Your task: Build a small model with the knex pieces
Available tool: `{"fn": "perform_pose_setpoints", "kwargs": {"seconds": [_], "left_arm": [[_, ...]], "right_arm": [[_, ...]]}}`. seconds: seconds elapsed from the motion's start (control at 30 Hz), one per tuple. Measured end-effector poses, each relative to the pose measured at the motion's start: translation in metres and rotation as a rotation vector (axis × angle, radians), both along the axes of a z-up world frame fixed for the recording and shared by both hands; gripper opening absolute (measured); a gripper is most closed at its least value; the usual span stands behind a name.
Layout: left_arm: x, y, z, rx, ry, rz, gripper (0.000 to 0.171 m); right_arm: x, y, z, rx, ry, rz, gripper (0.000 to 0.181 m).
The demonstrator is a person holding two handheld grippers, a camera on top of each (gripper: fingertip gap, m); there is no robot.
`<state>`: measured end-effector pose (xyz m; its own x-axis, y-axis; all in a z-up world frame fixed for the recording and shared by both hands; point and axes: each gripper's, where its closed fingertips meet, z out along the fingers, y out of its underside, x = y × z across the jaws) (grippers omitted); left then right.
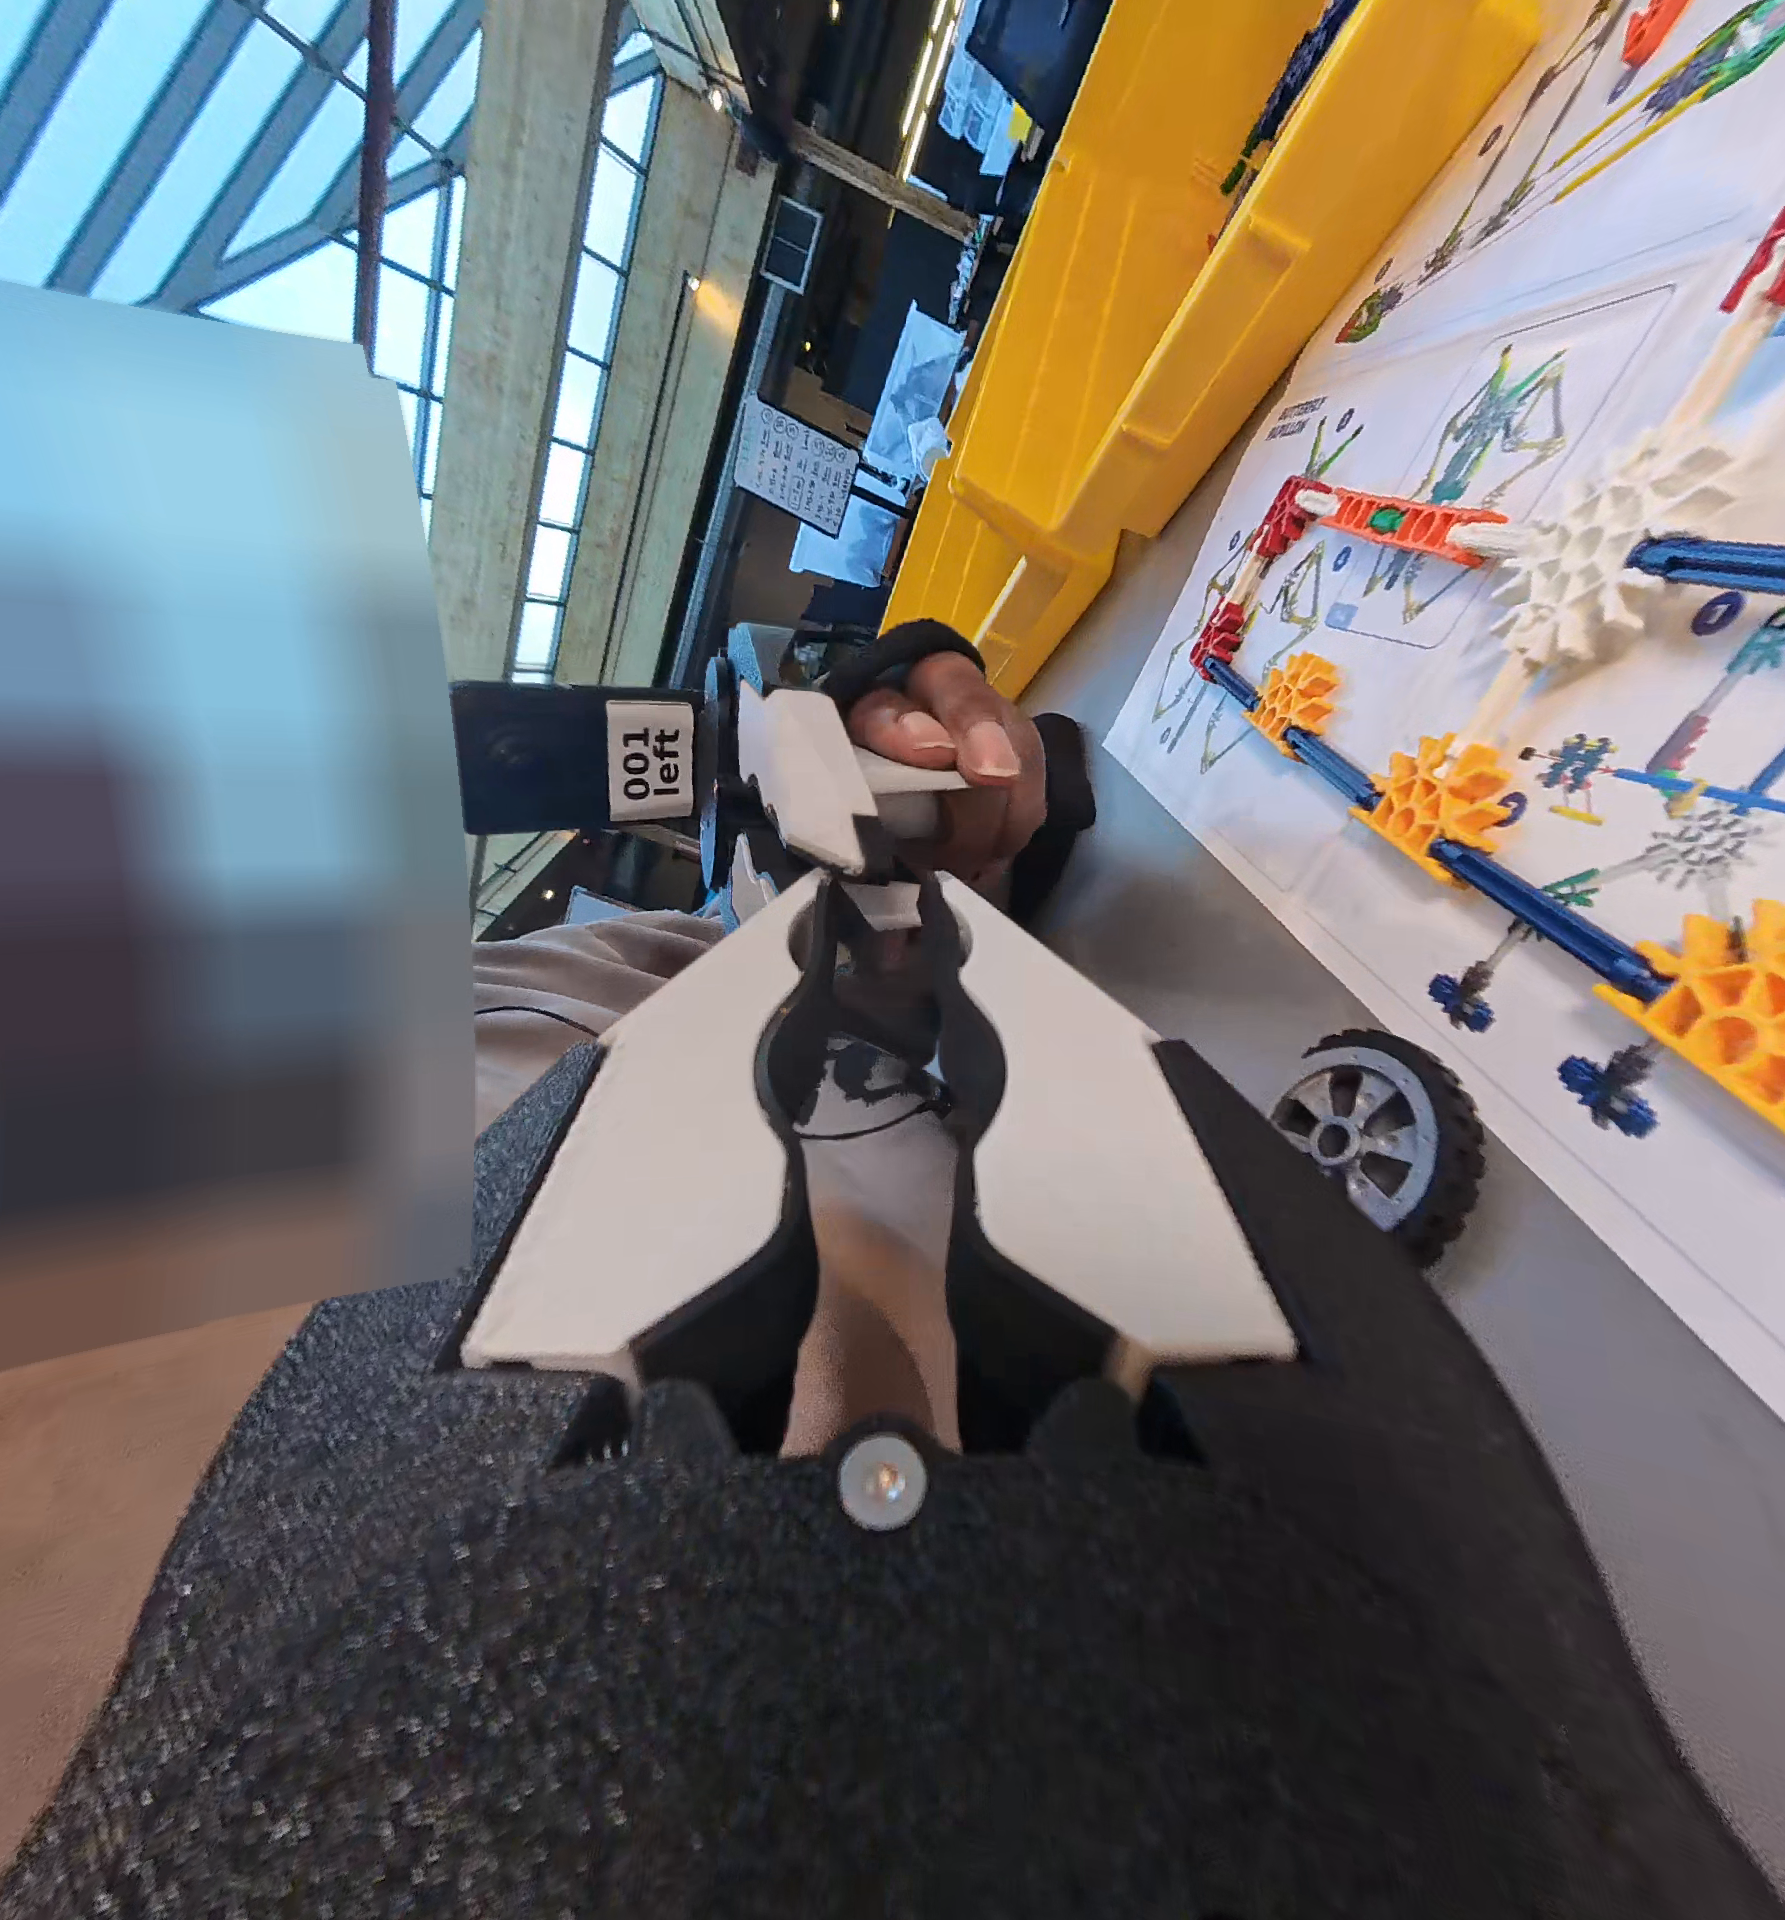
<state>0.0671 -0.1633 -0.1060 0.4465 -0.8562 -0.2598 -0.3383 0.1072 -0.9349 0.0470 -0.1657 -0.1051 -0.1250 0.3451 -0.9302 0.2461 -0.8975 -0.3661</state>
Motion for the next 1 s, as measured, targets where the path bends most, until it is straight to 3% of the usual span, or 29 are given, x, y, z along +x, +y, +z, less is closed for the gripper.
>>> {"fn": "perform_pose_setpoints", "kwargs": {"seconds": [0.27, 0.47, 0.73, 0.87, 1.0], "left_arm": [[0.005, -0.012, -0.004, 0.034, 0.037, -0.079, 0.006], [0.011, -0.026, -0.017, -0.091, 0.043, -0.194, 0.004], [0.011, -0.038, -0.032, -0.234, 0.085, -0.29, 0.003], [0.011, -0.038, -0.026, -0.33, 0.005, -0.307, 0.005], [0.006, -0.037, 0.0, -0.466, -0.212, -0.354, 0.015]], "right_arm": [[0.006, -0.011, -0.005, -0.076, 0.026, 0.024, 0.018], [0.013, -0.023, -0.019, -0.105, 0.012, 0.079, 0.018], [0.014, -0.036, -0.032, 0.007, -0.075, 0.143, 0.012], [0.013, -0.033, -0.027, 0.072, -0.058, 0.117, 0.013], [0.009, -0.021, -0.003, 0.211, 0.04, 0.038, 0.012]]}}
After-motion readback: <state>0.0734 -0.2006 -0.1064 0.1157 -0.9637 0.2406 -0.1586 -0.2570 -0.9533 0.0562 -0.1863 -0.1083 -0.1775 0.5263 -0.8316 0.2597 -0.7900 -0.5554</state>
